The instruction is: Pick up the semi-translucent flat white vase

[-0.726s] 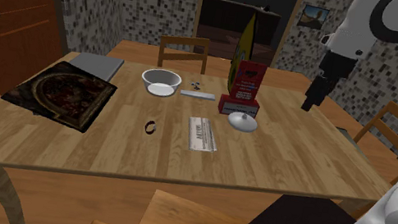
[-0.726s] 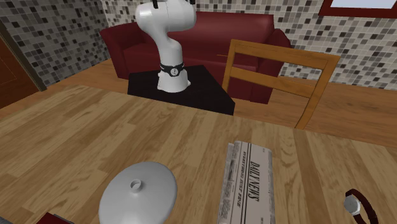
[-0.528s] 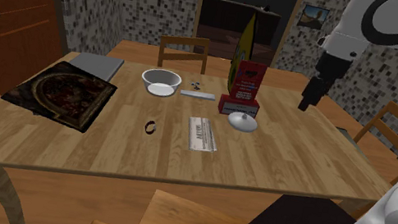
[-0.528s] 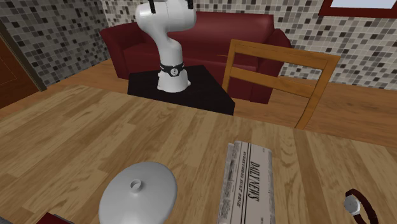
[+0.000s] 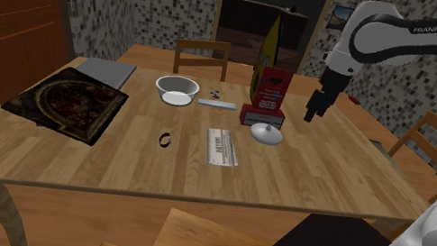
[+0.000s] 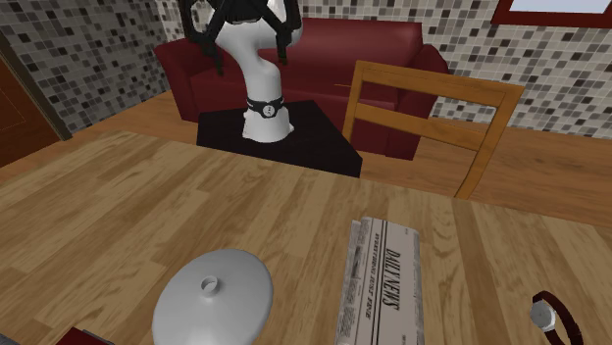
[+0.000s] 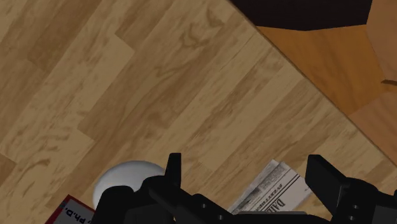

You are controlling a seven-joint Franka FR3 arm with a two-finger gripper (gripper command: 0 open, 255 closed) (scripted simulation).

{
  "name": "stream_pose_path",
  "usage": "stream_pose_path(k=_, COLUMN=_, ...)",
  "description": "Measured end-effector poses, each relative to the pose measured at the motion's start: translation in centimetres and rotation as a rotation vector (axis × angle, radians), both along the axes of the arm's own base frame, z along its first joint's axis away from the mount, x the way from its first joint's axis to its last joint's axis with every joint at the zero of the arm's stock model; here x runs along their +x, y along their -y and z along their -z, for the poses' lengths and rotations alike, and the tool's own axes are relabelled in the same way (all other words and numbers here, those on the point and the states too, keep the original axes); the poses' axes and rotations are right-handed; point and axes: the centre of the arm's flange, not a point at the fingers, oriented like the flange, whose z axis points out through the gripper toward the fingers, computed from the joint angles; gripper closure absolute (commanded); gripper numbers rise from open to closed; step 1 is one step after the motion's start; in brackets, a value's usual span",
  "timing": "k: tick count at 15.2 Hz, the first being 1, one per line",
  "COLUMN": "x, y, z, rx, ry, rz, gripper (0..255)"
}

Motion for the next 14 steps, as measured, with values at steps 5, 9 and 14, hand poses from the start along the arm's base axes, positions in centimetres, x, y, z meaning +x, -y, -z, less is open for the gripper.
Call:
stream_pose_path(k=5, x=4.6, y=2.6, z=3.7, rx=-0.002, ry=0.004, rz=-0.004, gripper=0)
stream_pose_path(k=9, x=8.6, y=4.8, z=6.9, rx=-0.004, ry=0.009, rz=-0.008, gripper=0)
stream_pose_path(k=14, x=13.3, y=7.3, z=10.4, rx=-0.006, ry=0.013, rz=-0.012, gripper=0)
